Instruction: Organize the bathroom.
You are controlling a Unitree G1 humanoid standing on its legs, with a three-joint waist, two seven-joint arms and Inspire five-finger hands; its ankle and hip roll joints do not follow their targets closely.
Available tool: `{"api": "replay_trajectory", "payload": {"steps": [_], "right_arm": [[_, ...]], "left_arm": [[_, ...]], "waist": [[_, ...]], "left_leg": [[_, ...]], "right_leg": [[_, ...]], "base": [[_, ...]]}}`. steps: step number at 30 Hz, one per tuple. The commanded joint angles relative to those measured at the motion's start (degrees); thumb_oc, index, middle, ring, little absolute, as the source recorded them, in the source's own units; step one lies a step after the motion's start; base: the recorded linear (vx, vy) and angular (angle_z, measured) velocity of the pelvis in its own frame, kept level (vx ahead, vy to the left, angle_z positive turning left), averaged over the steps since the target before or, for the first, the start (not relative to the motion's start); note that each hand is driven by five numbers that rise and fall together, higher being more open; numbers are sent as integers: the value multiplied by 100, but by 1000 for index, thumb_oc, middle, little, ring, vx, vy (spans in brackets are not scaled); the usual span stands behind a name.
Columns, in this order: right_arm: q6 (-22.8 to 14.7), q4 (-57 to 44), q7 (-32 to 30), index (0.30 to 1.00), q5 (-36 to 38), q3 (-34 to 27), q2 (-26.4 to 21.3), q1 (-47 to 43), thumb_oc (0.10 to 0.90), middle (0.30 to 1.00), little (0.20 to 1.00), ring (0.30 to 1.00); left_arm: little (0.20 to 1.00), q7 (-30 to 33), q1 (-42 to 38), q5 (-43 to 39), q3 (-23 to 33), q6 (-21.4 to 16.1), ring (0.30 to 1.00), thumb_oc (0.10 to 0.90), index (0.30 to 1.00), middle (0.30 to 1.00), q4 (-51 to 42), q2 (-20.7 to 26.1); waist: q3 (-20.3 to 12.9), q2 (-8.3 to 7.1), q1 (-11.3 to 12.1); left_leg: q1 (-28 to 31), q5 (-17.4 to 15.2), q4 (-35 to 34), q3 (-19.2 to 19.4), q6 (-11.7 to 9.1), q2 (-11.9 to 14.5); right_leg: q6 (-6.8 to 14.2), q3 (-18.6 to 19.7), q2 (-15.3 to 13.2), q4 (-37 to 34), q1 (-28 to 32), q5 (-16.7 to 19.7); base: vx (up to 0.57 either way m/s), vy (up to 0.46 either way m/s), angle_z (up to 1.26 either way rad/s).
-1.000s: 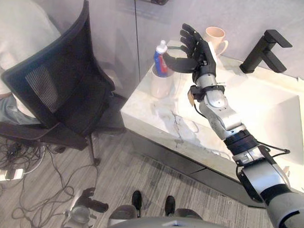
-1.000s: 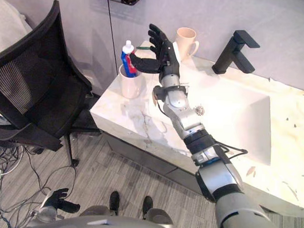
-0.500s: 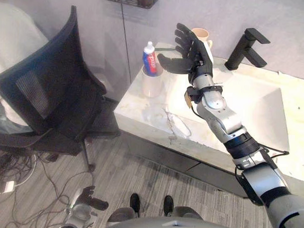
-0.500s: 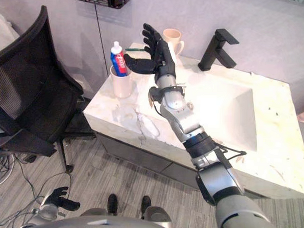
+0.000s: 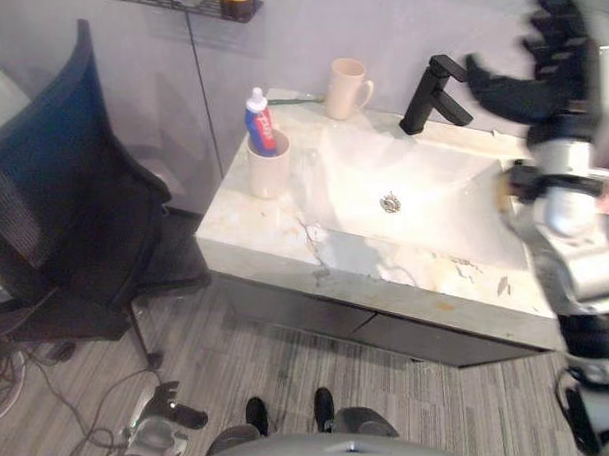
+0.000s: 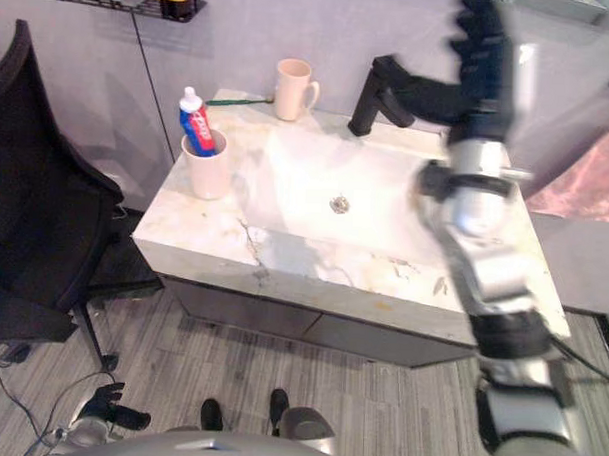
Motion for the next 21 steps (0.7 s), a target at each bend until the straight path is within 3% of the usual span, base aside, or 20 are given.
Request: {"api": "replay_trajectory", "payload": {"steps": [1,2,3,4,6,10,13,16,21], "right_arm": [[-1035,-98,-737,900,-835,-1130,-433,45,800,900,900,900],[-1052,-64,-770,900,-832,-1217,-448,138,800,900,900,900],[-1292,147,-976,900,-797,-1751,-461,802,800,900,900,900],[-1303,171,-1058,900,-816,-1845,-452,921,800,900,900,900],[-1548,624,-1383,900,-764,-2662,-359,1933,800,900,900,900],[-1579,1379,-1671,900,-192,-3393,-120,2646,800,900,900,900],[-1609,2089,-1749,900,102,-3495,-23,2781,800,900,900,900],[-1461,3128,-1768,900,-1,-3494,111,2985,800,900,900,900],[-1242,4950,-992,900,498,-2650,859,3210,800,900,900,900]], "left_arm": [[900,47,11,-286,220,-524,900,800,900,900,364,285],[900,48,20,-285,228,-550,900,800,900,900,373,287],[900,-3,103,-307,380,-620,900,800,900,900,389,278],[900,-7,118,-298,395,-627,900,800,900,900,388,281],[900,1,265,-249,532,-702,900,800,900,900,409,279],[900,20,376,-347,658,-717,900,800,900,900,447,311],[900,98,415,-489,708,-813,900,800,900,900,553,286],[900,135,378,-508,688,-779,900,800,900,900,544,283],[900,192,323,-627,598,-794,900,800,900,900,435,217]], "waist": [[-454,-9,-247],[-458,-12,-254],[-450,-5,-358],[-456,-6,-362],[-429,-2,-483],[-354,9,-555],[-293,-2,-502],[-270,-10,-466],[-194,0,-418]], "left_leg": [[196,-727,203,349,76,-141],[194,-730,205,359,77,-140],[182,-731,210,405,81,-136],[175,-733,211,415,81,-133],[182,-722,186,494,83,-133],[207,-713,206,761,54,-96],[269,-728,235,987,30,-79],[226,-709,273,1026,-11,-52],[138,-663,291,958,-42,-40]], "right_leg": [[391,8,-215,1021,-354,-622],[393,13,-214,1019,-357,-618],[399,50,-202,1002,-359,-624],[400,58,-200,999,-364,-625],[415,64,-200,975,-361,-622],[449,-217,-260,969,-346,-637],[472,-578,-366,907,-255,-697],[434,-648,-347,800,-201,-763],[372,-669,-313,646,-193,-762]], "base": [[-15,13,-17],[-6,26,-39],[-5,20,-45],[-5,26,-39],[-7,7,-23],[-23,-9,-42],[-16,-23,-55],[-30,-63,-49],[-53,-35,-4]]}}
